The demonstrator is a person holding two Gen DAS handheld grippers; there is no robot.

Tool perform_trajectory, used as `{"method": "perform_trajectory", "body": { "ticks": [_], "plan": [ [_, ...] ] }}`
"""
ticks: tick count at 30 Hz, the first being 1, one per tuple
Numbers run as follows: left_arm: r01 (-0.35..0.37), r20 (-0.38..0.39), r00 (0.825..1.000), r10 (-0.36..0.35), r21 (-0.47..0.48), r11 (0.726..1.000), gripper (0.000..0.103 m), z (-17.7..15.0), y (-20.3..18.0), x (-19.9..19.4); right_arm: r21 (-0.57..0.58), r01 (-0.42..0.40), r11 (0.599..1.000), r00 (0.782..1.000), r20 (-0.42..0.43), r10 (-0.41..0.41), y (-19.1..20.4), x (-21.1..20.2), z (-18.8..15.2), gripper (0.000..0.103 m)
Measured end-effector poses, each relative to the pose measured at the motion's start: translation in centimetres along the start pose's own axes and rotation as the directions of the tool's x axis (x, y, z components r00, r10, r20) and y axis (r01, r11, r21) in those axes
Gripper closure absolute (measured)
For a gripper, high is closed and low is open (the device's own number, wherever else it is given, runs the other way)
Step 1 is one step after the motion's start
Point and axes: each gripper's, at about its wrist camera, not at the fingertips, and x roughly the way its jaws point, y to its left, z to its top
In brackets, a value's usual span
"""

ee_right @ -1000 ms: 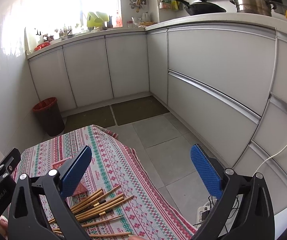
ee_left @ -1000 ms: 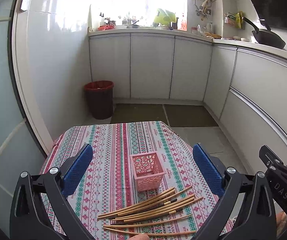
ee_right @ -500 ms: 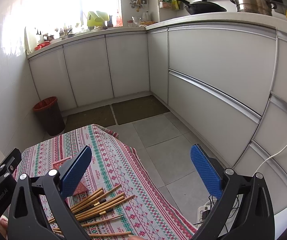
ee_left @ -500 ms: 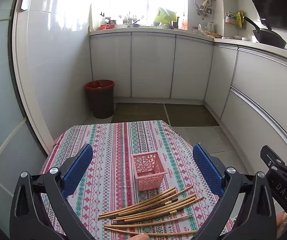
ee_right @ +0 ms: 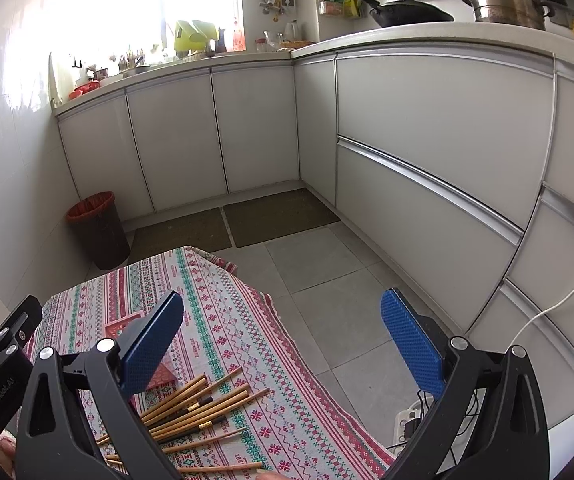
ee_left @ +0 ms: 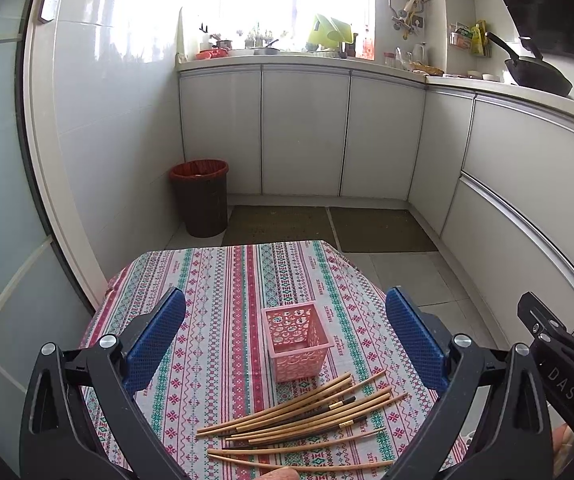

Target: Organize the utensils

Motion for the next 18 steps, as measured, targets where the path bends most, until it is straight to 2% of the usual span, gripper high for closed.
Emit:
{"method": "perform_trajectory", "body": {
  "ticks": [18],
  "plan": [
    [-0.001, 0.029, 1.0, 0.001, 0.01, 1.0, 0.007, 0.17, -0.04, -0.57, 0.009, -0.005, 1.0, 1.0, -0.004, 0.005, -0.13, 0.04, 0.07, 0.007]
  ]
}}
